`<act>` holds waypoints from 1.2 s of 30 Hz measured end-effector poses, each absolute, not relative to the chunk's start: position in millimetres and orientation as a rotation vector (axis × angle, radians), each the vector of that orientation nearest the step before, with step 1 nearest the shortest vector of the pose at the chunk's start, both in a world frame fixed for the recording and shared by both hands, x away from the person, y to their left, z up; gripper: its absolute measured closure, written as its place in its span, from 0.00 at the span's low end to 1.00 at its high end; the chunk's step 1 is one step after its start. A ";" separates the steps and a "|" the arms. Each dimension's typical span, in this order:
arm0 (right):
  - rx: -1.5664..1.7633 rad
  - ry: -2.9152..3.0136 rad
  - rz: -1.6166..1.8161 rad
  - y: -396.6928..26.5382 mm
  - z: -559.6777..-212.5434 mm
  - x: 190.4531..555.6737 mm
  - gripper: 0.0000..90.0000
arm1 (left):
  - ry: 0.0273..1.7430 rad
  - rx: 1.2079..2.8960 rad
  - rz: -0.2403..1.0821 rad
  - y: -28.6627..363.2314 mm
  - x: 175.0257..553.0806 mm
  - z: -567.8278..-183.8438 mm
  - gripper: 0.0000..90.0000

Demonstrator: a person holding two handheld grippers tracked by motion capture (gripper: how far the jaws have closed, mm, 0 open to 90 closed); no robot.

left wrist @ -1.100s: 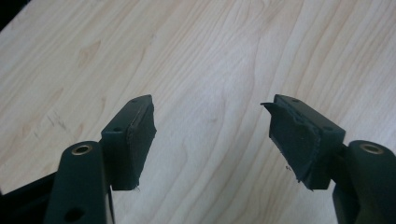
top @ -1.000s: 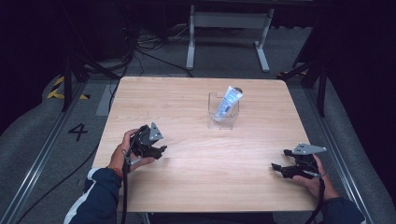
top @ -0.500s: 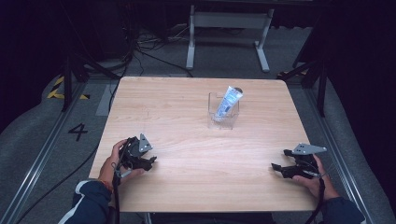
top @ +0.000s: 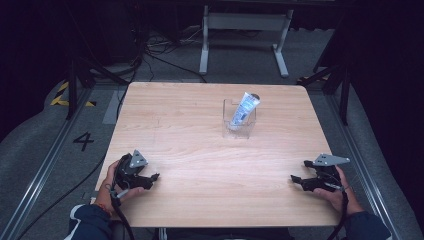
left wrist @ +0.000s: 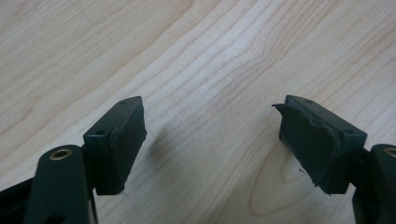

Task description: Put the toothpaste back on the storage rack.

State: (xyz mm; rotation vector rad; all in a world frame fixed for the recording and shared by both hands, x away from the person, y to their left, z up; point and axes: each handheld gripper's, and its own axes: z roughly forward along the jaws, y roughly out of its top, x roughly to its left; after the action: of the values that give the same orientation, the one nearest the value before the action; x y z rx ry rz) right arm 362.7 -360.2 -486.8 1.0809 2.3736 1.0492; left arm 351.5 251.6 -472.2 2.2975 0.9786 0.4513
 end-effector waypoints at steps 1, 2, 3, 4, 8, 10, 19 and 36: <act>1.081 2.374 1.049 -360.3 -486.8 362.6 0.18 | 0.991 2.278 0.425 256.6 351.4 -473.8 0.25; 1.081 2.374 1.049 -360.3 -486.8 362.6 0.18 | 1.026 2.242 0.388 260.5 351.0 -476.8 0.23; 1.081 2.373 1.050 -360.3 -486.8 362.6 0.18 | 1.035 2.222 0.390 263.5 350.5 -478.4 0.20; 1.081 2.373 1.050 -360.3 -486.8 362.6 0.18 | 1.035 2.222 0.390 263.5 350.5 -478.4 0.20; 1.079 2.375 1.051 -360.4 -486.9 362.6 0.18 | 1.003 2.200 0.412 271.0 345.9 -481.4 0.20; 1.078 2.377 1.051 -360.6 -486.8 362.7 0.18 | 0.999 2.204 0.416 271.2 346.3 -481.4 0.19; 1.071 2.380 1.052 -360.5 -486.9 362.6 0.18 | 1.032 2.192 0.402 268.1 346.7 -481.8 0.16; 1.059 2.387 1.055 -360.8 -486.8 363.2 0.18 | 1.051 2.182 0.428 266.2 348.5 -482.2 0.15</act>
State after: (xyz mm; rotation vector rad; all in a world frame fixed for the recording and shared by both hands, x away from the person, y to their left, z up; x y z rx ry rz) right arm 363.2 -360.8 -486.8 1.0587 2.3872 1.0545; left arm 348.5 266.2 -482.2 2.1823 1.0511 0.4275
